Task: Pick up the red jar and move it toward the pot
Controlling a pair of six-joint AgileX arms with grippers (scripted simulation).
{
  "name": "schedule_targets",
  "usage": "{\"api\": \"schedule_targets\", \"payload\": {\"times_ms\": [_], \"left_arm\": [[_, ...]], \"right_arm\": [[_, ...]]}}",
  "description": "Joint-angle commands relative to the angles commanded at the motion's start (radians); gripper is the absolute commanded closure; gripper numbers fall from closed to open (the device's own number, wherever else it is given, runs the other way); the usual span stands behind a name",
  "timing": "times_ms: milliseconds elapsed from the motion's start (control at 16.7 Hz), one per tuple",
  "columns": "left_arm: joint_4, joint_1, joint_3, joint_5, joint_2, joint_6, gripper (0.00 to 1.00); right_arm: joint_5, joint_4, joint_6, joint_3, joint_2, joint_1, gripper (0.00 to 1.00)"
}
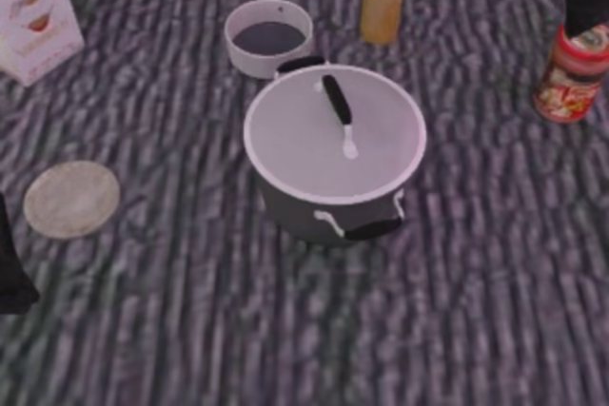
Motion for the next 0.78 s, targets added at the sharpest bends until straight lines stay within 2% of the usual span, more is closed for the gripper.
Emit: {"api": "schedule_targets", "payload": {"times_ms": [360, 780], "left_arm": [[0.0, 0.0, 0.0, 0.0, 0.0, 0.0, 0.0], [0.0, 0.0, 0.0, 0.0, 0.0, 0.0, 0.0]], "right_arm": [[-0.007, -0.115, -0.041, 0.285, 0.239, 0.0, 0.0], [-0.007, -0.116, -0.043, 0.297, 0.252, 0.0, 0.0]]}}
